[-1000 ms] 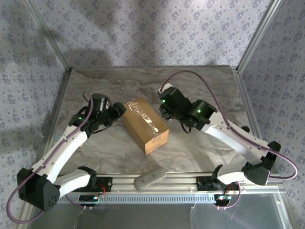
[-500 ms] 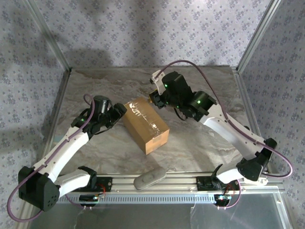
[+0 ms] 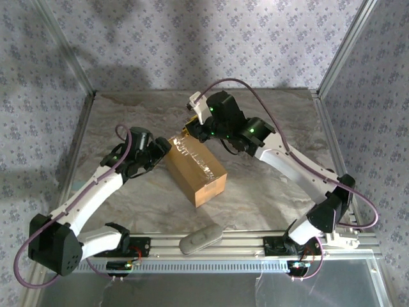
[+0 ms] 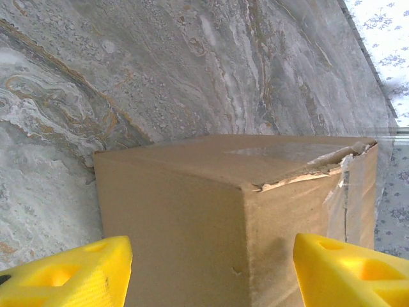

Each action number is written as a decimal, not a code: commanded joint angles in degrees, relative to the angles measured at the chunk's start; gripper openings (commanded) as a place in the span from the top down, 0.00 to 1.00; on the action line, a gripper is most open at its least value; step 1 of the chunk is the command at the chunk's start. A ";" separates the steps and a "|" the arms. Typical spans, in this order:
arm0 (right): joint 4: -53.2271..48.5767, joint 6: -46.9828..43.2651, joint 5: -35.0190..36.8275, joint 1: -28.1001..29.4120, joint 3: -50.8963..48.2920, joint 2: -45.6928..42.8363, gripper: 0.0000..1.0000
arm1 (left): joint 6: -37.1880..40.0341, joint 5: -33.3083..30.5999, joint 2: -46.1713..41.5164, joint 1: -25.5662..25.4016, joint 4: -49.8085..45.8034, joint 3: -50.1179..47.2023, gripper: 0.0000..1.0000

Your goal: Unpack the express box

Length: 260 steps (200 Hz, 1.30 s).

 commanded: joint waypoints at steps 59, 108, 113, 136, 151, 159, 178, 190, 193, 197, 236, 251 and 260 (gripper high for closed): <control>2.97 -2.69 0.20 1.10 4.61 4.84 1.00 | -1.05 -2.04 -0.25 -0.41 -1.85 -3.00 0.33; 3.86 -2.90 1.05 1.22 4.97 7.23 1.00 | -1.11 -2.42 -0.78 -0.45 -2.06 -3.71 0.33; 3.83 -2.86 1.20 1.26 5.05 7.48 1.00 | -1.18 -2.50 -0.93 -0.45 -2.07 -3.75 0.33; 3.91 -2.98 1.51 1.21 5.12 8.45 1.00 | -1.12 -2.95 -1.64 -0.43 -2.41 -3.93 0.33; 4.01 -3.00 1.76 1.22 5.17 8.86 1.00 | -1.10 -2.98 -1.81 -0.42 -2.49 -4.05 0.33; 3.99 -2.99 1.76 1.21 5.38 9.03 1.00 | -1.03 -2.88 -1.79 -0.45 -2.53 -4.08 0.33; 3.99 -2.87 2.15 1.46 5.39 9.38 1.00 | -1.05 -2.66 -1.88 -0.42 -2.49 -4.10 0.33; 3.91 -2.97 2.44 1.50 5.36 9.52 1.00 | -1.11 -2.80 -1.97 -0.45 -2.33 -4.09 0.33; 3.90 -2.99 2.46 1.52 5.33 9.58 1.00 | -1.16 -2.79 -1.95 -0.41 -2.28 -4.10 0.33; 3.84 -2.98 2.52 1.57 5.32 9.58 1.00 | -1.13 -2.73 -1.97 -0.45 -2.20 -4.14 0.33; 3.60 -3.65 3.48 2.00 5.03 9.99 1.00 | -1.27 -2.70 -1.68 -0.45 -1.68 -4.05 0.33; 3.42 -3.93 3.84 2.25 5.02 10.22 1.00 | -1.41 -2.78 -1.52 -0.40 -1.39 -3.99 0.33; 3.40 -4.10 4.07 2.40 5.06 10.39 1.00 | -1.40 -2.82 -1.45 -0.45 -1.28 -3.93 0.33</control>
